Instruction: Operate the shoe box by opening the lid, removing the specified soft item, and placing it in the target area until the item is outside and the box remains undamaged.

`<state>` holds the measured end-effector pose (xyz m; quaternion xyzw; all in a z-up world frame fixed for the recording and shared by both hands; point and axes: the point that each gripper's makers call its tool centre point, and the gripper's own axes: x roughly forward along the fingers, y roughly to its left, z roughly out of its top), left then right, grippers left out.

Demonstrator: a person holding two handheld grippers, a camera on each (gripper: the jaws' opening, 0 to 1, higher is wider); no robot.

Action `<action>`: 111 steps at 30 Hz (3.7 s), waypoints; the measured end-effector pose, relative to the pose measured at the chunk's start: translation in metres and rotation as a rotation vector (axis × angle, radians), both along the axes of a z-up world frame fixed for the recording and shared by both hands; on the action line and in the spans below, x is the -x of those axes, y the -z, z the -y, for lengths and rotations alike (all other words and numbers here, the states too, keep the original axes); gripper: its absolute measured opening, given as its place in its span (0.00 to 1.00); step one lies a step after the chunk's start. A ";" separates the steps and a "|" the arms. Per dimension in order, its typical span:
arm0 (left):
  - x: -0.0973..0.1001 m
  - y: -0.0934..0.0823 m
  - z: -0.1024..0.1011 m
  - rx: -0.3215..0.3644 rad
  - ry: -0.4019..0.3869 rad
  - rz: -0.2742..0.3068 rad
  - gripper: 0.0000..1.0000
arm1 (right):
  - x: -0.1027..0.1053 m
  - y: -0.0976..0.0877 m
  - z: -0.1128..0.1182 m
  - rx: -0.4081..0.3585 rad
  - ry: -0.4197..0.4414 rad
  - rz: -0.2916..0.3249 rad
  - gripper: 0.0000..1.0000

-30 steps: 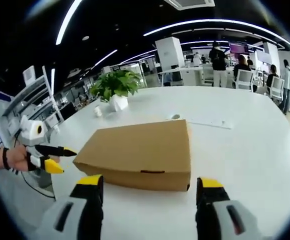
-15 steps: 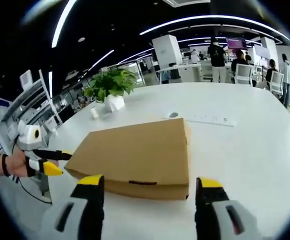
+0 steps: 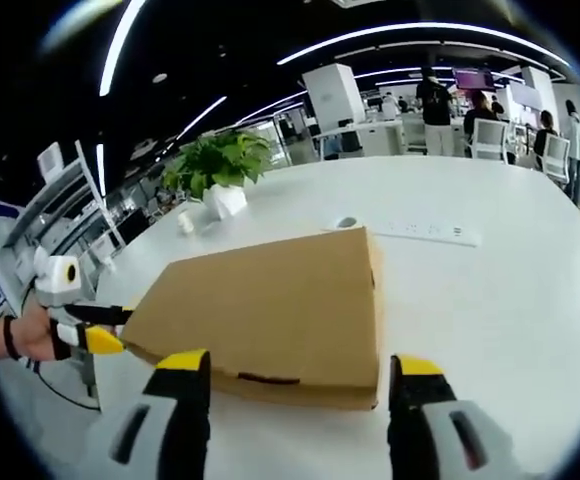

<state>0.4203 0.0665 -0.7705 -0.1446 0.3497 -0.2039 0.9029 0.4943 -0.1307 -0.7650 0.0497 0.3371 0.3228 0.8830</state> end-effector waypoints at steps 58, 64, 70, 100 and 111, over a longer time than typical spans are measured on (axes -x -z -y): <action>0.020 0.004 -0.064 0.064 -0.053 -0.108 0.59 | 0.033 0.012 -0.068 -0.003 -0.011 -0.106 0.65; 0.033 0.004 -0.081 0.060 -0.067 -0.117 0.59 | 0.041 0.013 -0.088 -0.003 -0.035 -0.110 0.64; 0.044 0.004 -0.096 0.057 -0.080 -0.124 0.59 | 0.041 0.015 -0.102 0.002 -0.062 -0.119 0.64; 0.082 0.004 -0.137 0.057 -0.152 -0.118 0.59 | 0.070 0.019 -0.147 0.010 -0.148 -0.126 0.63; 0.081 0.005 -0.139 0.063 -0.151 -0.116 0.59 | 0.071 0.019 -0.146 0.010 -0.157 -0.131 0.64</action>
